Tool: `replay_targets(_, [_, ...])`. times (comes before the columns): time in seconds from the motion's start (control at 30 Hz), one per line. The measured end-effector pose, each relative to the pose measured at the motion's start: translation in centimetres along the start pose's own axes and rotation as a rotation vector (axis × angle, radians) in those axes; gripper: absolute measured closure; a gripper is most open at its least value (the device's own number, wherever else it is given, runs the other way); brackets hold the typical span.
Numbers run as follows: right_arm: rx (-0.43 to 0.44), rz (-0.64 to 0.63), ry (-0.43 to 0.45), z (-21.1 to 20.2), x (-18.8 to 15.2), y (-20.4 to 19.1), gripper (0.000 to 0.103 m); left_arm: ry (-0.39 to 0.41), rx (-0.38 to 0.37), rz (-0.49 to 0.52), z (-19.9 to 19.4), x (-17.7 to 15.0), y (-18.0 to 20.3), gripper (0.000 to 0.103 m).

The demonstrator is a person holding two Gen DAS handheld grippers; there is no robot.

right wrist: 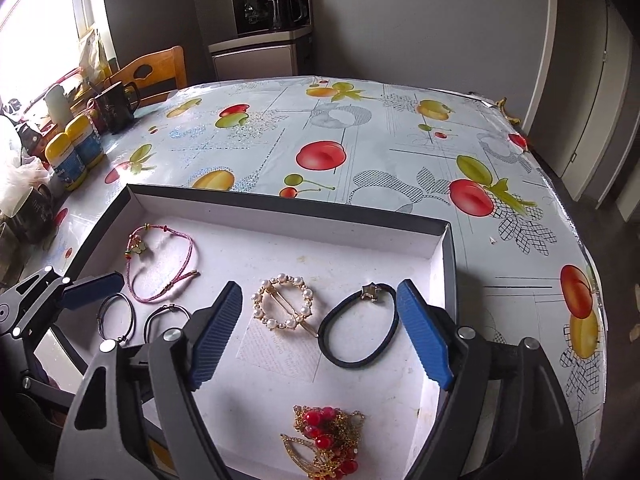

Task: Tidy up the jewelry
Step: 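Open the right tool to release the pearl ring hair clip into the box, then withdraw both open tools from the box toward the remaining jewelry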

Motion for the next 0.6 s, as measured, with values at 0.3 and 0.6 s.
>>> replay_targets(0.3, [0.022,0.042,0.119,-5.8,-1.5,0.8,0.006,0.046,0.05,-0.009,-1.9,0.3,-0.5,0.012])
replay_targets(0.6, [-0.007,-0.027,0.172,-11.6,-5.6,0.1,0.005,0.052,0.065,0.003,-5.7,-2.0,-1.6,0.011])
Point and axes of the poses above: each gripper's, at about its wrist camera, not at the fingertips, and z roughly the way its jaws point, y to its right, x to its top, the point moved 2 cm from there along z, roughly the way its jaws point, and after that the axes turned 15 degrees about x, right-handed, at the moved point
